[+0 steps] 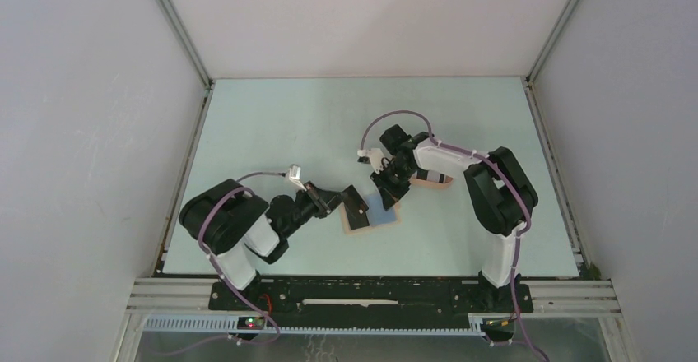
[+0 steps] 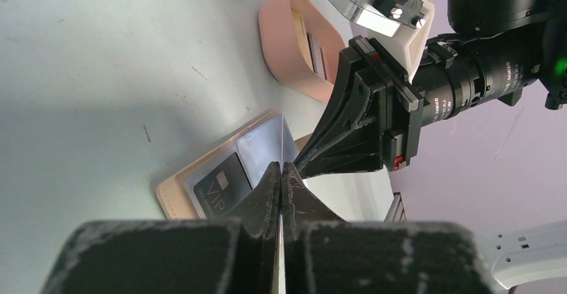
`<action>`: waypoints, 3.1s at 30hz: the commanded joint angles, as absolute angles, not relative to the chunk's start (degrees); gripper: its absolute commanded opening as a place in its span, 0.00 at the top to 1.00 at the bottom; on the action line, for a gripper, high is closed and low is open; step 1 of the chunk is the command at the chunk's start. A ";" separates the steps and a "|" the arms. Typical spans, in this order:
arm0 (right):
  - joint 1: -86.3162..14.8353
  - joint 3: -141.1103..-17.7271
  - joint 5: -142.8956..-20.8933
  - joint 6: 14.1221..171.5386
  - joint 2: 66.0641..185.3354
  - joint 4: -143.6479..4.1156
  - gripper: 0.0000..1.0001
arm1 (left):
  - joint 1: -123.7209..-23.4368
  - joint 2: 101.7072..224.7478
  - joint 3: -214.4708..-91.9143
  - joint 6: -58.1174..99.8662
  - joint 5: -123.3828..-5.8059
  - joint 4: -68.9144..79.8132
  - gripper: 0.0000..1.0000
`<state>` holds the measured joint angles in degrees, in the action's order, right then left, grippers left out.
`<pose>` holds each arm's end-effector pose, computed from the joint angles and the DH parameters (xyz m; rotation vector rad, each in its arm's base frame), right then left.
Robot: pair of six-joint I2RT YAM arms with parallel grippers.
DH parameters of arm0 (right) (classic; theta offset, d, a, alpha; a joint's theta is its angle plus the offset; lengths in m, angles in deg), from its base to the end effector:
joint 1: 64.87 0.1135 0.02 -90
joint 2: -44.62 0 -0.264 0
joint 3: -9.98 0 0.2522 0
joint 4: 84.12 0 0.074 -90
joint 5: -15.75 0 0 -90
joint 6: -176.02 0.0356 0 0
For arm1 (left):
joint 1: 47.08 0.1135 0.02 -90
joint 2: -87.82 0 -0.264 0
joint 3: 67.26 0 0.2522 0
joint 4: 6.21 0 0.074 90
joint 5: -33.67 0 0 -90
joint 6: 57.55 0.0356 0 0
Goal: Put the credit cards into the card holder
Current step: Insert the credit card into the card holder.
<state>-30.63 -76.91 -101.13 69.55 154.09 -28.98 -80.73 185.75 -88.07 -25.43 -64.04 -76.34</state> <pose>0.2913 0.2178 0.1622 -1.3159 2.6019 0.7366 0.1814 -0.1265 0.1158 -0.2832 1.8502 -1.2724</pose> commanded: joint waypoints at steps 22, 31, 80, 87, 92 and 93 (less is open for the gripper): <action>-30.24 -79.90 -99.47 70.15 155.98 -26.81 0.90 | -81.91 192.29 -89.15 -31.95 -62.68 -77.54 1.00; -30.07 -80.23 -99.62 69.96 156.42 -26.31 0.90 | -82.63 193.32 -89.30 -33.52 -61.65 -77.16 1.00; -29.78 -80.81 -100.74 69.56 155.89 -25.37 0.89 | -85.56 196.58 -94.65 -38.44 -63.65 -68.89 0.97; -29.80 -80.86 -100.63 69.57 155.95 -25.27 0.89 | -85.62 195.34 -95.52 -38.10 -64.87 -65.21 0.96; -29.80 -81.00 -100.61 69.47 155.99 -25.11 0.89 | -85.65 194.43 -96.52 -37.80 -66.14 -62.21 0.96; -29.80 -81.04 -100.70 69.47 155.98 -25.03 0.89 | -85.64 194.33 -96.86 -37.63 -66.38 -61.49 0.96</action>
<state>-30.32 -78.63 -100.23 69.66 155.97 -25.81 -85.21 195.81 -95.09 -38.66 -64.89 -66.51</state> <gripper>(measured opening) 0.109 0.038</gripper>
